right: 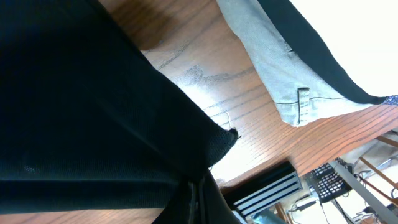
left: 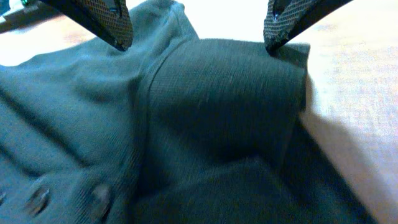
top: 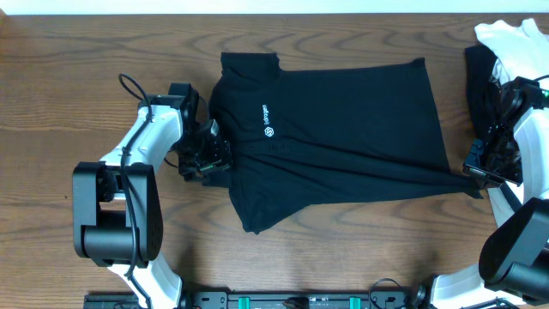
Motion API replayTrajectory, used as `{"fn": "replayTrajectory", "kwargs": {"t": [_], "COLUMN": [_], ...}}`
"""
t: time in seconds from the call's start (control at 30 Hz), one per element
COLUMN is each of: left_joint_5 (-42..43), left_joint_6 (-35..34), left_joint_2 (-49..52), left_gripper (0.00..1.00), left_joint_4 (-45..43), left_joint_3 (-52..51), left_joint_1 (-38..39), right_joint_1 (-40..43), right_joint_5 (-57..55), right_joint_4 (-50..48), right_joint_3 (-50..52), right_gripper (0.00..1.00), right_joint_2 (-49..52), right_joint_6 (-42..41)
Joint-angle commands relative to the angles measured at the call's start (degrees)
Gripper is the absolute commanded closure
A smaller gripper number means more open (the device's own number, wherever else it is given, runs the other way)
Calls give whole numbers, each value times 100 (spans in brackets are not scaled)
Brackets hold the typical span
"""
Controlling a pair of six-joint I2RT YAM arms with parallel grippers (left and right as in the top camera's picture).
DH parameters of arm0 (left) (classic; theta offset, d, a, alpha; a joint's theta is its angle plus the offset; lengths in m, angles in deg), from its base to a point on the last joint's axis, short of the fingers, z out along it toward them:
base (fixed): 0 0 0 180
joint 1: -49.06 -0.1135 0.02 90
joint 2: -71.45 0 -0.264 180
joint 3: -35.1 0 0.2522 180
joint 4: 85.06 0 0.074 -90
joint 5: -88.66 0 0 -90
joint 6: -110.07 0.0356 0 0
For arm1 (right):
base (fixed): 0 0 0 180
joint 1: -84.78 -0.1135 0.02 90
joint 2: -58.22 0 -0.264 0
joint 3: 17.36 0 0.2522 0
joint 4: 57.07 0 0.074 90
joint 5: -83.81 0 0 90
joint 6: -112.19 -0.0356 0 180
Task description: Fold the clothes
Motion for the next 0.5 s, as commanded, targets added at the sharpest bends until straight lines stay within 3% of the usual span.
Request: {"fn": "replayTrajectory", "kwargs": {"t": [0.0,0.1,0.17,0.33,0.47], "left_joint_5": [13,11,11,-79,555], "left_joint_6": [-66,-66,-66,-68,-42], "left_joint_2": [11,11,11,11,-140], "left_gripper": [34,54,61,63,66], "left_joint_4": [125,122,122,-11,-22], "left_joint_3": [-20,-20,-52,-190,-37], "left_joint_1": [-13,-13,-13,-15,-17], "right_joint_1": [26,26,26,26,26], "right_joint_5": [-85,-85,-85,-83,-85], "right_joint_4": [0,4,9,7,4], "right_joint_3": [-9,-9,-9,-9,-9], "right_gripper": [99,99,99,99,99], "right_joint_2": [-142,-142,-142,-142,-142], "right_joint_6": [-85,-85,-85,-85,-85]}}
